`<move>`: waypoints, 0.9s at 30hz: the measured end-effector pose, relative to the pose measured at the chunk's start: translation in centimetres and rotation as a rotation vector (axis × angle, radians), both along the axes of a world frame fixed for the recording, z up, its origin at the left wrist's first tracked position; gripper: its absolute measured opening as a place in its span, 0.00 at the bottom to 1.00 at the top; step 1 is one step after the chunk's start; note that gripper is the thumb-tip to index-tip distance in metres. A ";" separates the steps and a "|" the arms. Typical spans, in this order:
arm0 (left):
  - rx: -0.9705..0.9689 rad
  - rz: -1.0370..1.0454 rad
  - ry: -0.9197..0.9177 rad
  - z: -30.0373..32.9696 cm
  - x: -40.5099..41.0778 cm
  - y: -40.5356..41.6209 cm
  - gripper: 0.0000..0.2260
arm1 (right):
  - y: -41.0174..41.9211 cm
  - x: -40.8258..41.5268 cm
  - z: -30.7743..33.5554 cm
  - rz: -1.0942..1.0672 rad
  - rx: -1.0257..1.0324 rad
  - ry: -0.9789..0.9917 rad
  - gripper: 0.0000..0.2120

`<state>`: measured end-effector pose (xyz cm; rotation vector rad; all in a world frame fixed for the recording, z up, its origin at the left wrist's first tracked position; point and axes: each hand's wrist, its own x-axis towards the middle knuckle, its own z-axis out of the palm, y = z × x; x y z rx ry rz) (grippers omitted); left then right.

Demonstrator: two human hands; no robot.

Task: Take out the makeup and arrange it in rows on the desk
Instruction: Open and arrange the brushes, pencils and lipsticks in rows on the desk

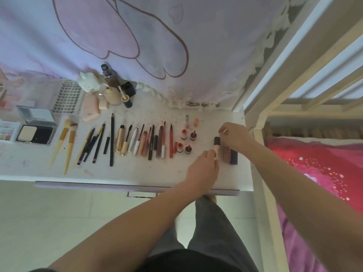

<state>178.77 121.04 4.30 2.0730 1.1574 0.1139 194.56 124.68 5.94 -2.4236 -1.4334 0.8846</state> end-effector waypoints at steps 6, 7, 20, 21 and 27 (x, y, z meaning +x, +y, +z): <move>-0.025 0.211 0.252 -1.6 4.9 2.5 0.10 | 3.5 0.9 -1.4 0.337 -0.159 -0.161 0.11; -0.009 0.214 0.276 -1.8 5.2 2.8 0.11 | 3.9 1.1 -1.7 0.375 -0.171 -0.169 0.12; -0.116 0.333 -0.094 1.8 4.3 2.7 0.12 | 3.4 3.4 1.8 0.461 -0.077 0.290 0.19; -0.191 0.332 -0.169 2.3 4.0 2.7 0.12 | 2.7 3.6 2.3 0.448 -0.045 0.356 0.16; -0.168 0.256 -0.187 4.0 2.4 2.1 0.10 | 0.5 4.6 5.4 0.487 -0.147 0.585 0.10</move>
